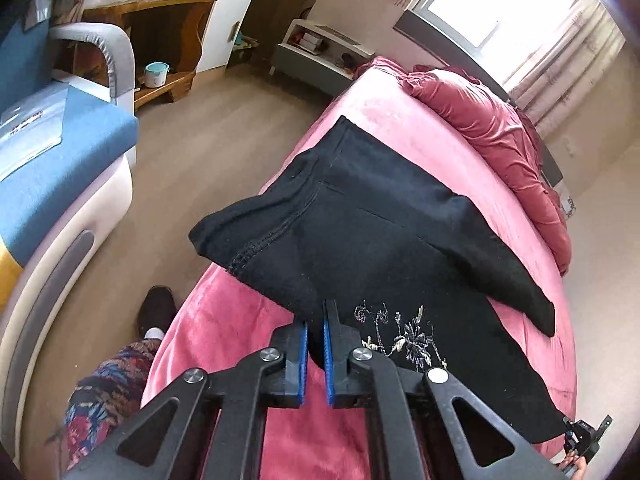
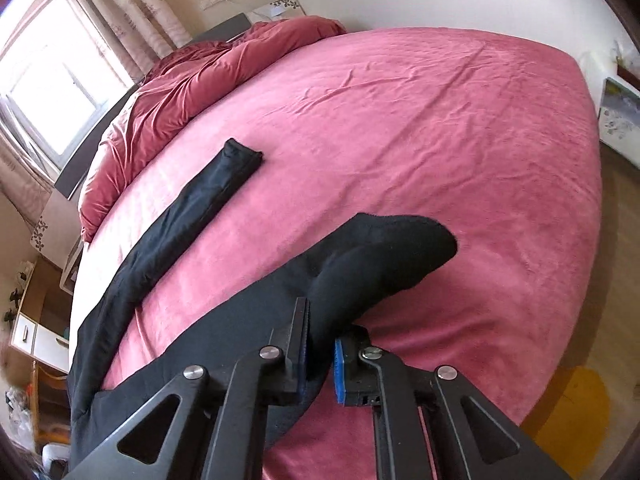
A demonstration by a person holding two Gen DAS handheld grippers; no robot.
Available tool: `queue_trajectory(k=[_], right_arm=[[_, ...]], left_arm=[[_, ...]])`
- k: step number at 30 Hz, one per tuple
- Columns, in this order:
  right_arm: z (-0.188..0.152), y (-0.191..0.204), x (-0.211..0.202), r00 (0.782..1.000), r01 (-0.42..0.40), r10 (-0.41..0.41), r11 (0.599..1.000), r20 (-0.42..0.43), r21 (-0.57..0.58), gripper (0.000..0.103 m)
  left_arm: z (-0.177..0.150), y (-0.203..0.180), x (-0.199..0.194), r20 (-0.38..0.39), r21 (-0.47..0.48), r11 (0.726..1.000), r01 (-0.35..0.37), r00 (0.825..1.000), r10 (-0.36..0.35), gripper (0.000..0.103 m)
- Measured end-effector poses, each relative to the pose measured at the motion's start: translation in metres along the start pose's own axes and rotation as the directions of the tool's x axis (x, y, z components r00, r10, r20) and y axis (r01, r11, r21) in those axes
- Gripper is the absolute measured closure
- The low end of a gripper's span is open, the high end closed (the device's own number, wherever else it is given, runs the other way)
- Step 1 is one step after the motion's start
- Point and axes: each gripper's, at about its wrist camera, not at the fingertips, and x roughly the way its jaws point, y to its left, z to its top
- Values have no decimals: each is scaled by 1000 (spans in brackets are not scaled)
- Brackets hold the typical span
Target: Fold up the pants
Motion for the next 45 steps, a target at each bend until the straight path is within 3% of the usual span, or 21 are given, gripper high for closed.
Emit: queue_trajectory(k=[5, 9, 13, 15, 16, 19, 20, 24, 27, 32, 38, 45], right_arm=[[-17, -26, -3, 998, 45, -45, 999, -40, 4, 94], [-29, -51, 0, 993, 101, -99, 994, -69, 38, 94], [-34, -63, 13, 986, 129, -121, 989, -115, 66, 94], [-33, -60, 15, 982, 150, -142, 987, -121, 56, 92], [-33, -59, 14, 983, 148, -140, 988, -118, 54, 85], [-29, -51, 4, 977, 193, -191, 981, -94, 15, 39], [-27, -49, 0, 976, 202, -202, 979, -77, -3, 37], [-26, -22, -25, 977, 211, -214, 971, -11, -114, 37], [-33, 14, -31, 990, 132, -139, 969, -19, -211, 37], [-64, 98, -15, 994, -40, -3, 921, -110, -388, 37], [-100, 191, 11, 966, -217, 113, 846, -234, -487, 37], [-123, 256, 29, 937, -310, 156, 783, -312, -539, 36]], left_arm=[[-24, 6, -10, -44, 18, 1000, -8, 999, 9, 97], [-45, 3, -7, -96, 84, 996, -43, 994, 52, 97], [-50, 6, 9, -131, 101, 988, -115, 983, 128, 96], [-50, 7, 23, -164, 111, 981, -159, 971, 175, 89], [-51, 5, 28, -178, 132, 977, -168, 965, 191, 88], [-49, 8, 25, -185, 162, 973, -167, 963, 196, 78], [-48, 10, 20, -179, 178, 968, -177, 961, 209, 74], [-41, 18, -2, -156, 199, 961, -194, 961, 227, 74], [-30, 20, -22, -87, 218, 949, -226, 964, 249, 74], [17, 18, -26, -40, 172, 972, -158, 985, 167, 74], [76, -1, 27, -66, 137, 986, -95, 992, 105, 71], [140, -28, 106, -142, 78, 995, -61, 987, 72, 67]])
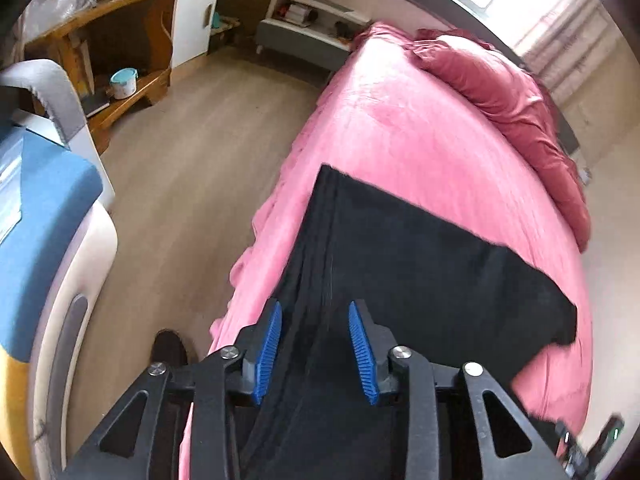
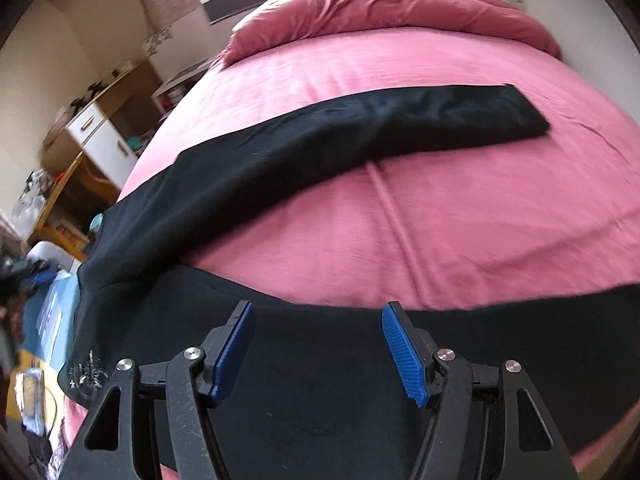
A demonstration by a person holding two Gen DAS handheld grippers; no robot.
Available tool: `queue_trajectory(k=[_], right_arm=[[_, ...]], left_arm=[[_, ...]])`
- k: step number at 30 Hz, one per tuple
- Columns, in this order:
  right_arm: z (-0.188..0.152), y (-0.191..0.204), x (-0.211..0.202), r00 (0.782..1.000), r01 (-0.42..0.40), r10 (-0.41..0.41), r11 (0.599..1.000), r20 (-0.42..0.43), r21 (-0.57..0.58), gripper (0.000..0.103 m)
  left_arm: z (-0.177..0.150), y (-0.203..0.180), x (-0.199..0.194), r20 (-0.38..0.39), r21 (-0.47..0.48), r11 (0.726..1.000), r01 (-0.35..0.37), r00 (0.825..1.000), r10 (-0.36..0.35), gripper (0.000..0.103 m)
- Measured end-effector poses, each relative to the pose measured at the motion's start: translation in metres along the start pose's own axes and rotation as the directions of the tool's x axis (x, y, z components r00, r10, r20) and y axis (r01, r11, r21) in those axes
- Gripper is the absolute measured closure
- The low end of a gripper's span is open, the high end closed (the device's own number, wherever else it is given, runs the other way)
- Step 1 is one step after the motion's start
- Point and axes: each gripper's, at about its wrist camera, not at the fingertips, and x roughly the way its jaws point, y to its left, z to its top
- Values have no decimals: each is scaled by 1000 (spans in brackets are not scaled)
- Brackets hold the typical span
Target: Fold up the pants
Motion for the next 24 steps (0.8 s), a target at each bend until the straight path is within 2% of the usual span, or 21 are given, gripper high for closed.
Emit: queue_trajectory(k=[2, 4, 6, 11, 19, 20, 21, 23, 24], right_arm=[[6, 3, 5, 1000, 2, -2, 1000, -16, -7, 36], [13, 7, 11, 1000, -8, 7, 1000, -24, -9, 35], [20, 8, 16, 999, -1, 1, 1000, -32, -16, 35], [33, 9, 26, 999, 9, -10, 1000, -43, -22, 34], [45, 11, 41, 997, 24, -27, 999, -67, -37, 32], [45, 12, 43, 997, 28, -31, 999, -70, -42, 32], [46, 13, 45, 997, 30, -34, 999, -72, -45, 32], [47, 14, 50, 996, 32, -35, 998, -84, -48, 31], [47, 14, 52, 996, 34, -38, 998, -87, -47, 31]], left_arm=[[17, -7, 20, -30, -3, 1000, 24, 999, -24, 66], [35, -13, 40, -37, -6, 1000, -1, 999, 1, 66], [50, -15, 59, -67, -30, 1000, 5, 998, -7, 63], [79, -15, 95, -76, -93, 996, -17, 997, 10, 60], [102, -16, 131, -127, -129, 990, -61, 991, 44, 60], [103, -17, 130, -124, -124, 990, -63, 991, 48, 61], [106, -20, 131, -118, -112, 992, -59, 992, 45, 70], [106, -25, 130, -103, -75, 995, -64, 993, 56, 77], [105, -29, 128, -98, -47, 997, -56, 994, 51, 85]])
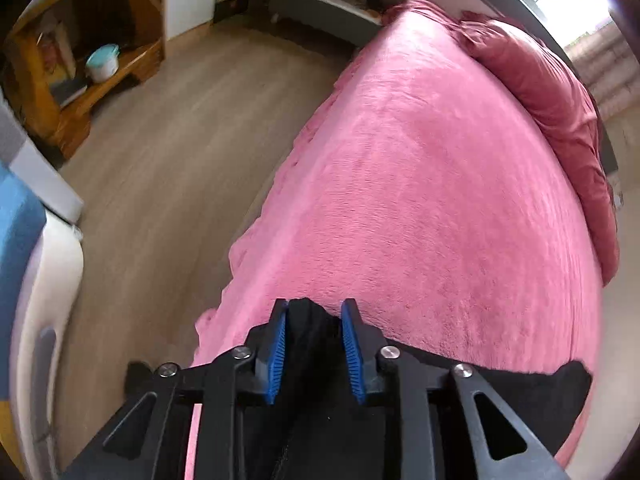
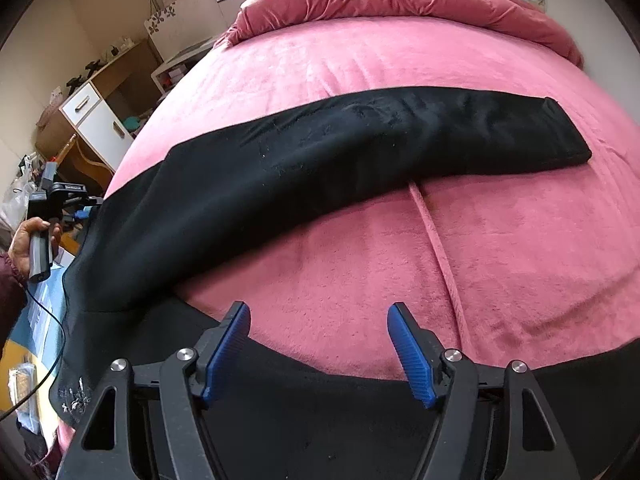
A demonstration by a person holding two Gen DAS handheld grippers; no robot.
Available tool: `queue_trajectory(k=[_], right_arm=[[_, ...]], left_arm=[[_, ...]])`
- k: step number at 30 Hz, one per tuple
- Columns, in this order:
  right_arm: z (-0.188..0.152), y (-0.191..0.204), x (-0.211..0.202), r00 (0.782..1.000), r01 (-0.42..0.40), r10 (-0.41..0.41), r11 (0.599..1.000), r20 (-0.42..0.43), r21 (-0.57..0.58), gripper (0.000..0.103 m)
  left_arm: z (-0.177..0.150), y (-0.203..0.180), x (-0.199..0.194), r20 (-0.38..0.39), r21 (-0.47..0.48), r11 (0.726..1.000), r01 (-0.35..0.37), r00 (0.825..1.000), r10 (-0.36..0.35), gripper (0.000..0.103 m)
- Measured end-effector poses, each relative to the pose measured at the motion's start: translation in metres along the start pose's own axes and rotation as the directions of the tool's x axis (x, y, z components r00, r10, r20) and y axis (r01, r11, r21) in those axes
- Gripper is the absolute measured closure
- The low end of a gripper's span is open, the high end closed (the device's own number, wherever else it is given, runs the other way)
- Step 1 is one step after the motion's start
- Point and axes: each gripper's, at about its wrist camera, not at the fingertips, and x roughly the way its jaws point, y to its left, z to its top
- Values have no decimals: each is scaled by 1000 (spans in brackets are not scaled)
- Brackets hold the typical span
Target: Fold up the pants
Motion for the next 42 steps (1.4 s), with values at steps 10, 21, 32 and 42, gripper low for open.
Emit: queue_trajectory(k=[10, 21, 32, 42], right_arm=[[6, 3, -1, 1000, -15, 14, 1000, 15, 8, 31], [49, -2, -3, 984, -178, 172, 976, 55, 127, 32], [128, -19, 46, 974, -224, 216, 920, 60, 322, 35], [167, -39, 91, 997, -74, 73, 922, 17, 380, 85]], left_arm=[[-67, -21, -120, 116, 194, 912, 362, 914, -388, 93], [-237, -14, -244, -96, 474, 584, 659, 698, -710, 94], [-291, 25, -246, -172, 426, 588, 687, 700, -693, 94], [-272, 48, -248, -98, 400, 647, 650, 732, -674, 94]])
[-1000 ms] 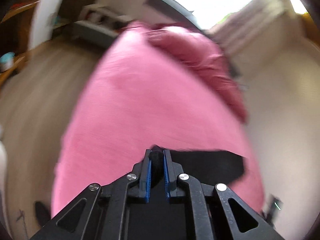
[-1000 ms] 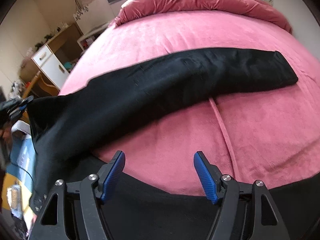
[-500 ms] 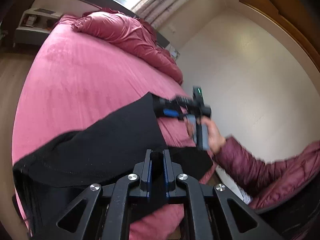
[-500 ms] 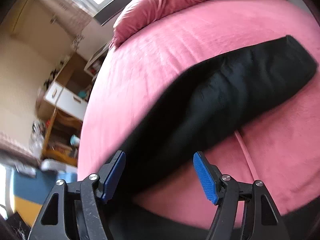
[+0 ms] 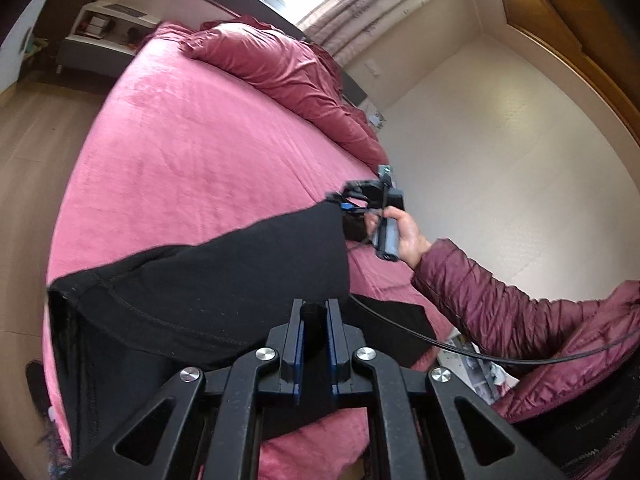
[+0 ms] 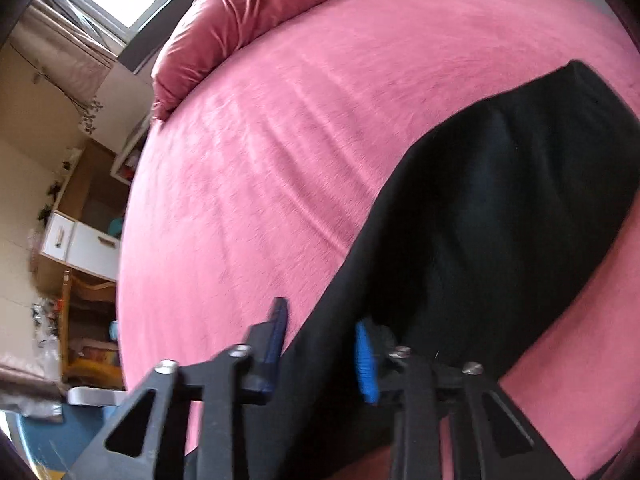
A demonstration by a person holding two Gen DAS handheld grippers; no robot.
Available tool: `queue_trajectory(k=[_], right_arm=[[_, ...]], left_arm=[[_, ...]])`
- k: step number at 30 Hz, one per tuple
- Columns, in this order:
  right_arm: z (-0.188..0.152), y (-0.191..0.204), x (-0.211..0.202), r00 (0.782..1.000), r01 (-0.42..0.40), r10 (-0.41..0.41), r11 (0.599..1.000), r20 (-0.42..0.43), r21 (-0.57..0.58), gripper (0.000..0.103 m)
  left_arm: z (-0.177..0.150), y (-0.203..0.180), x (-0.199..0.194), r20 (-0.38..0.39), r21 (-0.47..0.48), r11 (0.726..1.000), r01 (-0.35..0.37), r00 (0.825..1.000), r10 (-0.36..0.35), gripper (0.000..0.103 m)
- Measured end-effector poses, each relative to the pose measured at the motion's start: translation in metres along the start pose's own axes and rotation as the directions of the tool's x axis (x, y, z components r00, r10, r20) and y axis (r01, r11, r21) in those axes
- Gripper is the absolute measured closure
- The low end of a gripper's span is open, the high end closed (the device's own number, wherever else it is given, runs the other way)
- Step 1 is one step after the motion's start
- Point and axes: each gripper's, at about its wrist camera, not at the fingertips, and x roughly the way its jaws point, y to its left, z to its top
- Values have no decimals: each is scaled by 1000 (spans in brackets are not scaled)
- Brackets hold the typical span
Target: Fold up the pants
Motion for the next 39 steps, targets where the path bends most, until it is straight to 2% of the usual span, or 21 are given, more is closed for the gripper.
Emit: queue_trajectory(k=[1, 5, 7, 10, 12, 14, 20, 27, 34, 39], right_arm=[[2, 2, 0, 1000, 11, -11, 1000, 8, -16, 93], [-1, 10, -16, 999, -19, 23, 997, 45, -78, 93], [-4, 8, -30, 996, -48, 54, 995, 66, -85, 93], [-8, 6, -53, 990, -97, 107, 990, 96, -99, 93], [-15, 3, -72, 980, -148, 160, 983, 119, -105, 93], [-26, 1, -90, 971, -182, 199, 975, 136, -125, 93], [-73, -15, -140, 951, -236, 265, 955, 157, -182, 93], [-145, -43, -179, 943, -268, 304, 935, 134, -233, 93], [-216, -66, -185, 963, -240, 264, 932, 56, -272, 94], [-245, -78, -177, 973, -219, 230, 935, 8, -278, 94]], left_arm=[[7, 3, 3, 10, -10, 1000, -21, 1000, 21, 94], [39, 27, -1, 77, -73, 986, -150, 985, 155, 94], [59, 41, -7, 122, -112, 969, -220, 965, 233, 94], [87, 61, -16, 185, -169, 945, -280, 933, 310, 94], [99, 66, -20, 212, -180, 933, -311, 914, 346, 94], [107, 67, -25, 225, -177, 927, -331, 903, 366, 94], [103, 58, -24, 223, -111, 898, -427, 870, 441, 94], [86, 42, -33, 225, -61, 893, -447, 865, 448, 94], [33, 49, -48, 189, -126, 890, -439, 870, 456, 94], [-11, 63, -50, 141, -190, 875, -445, 870, 473, 94]])
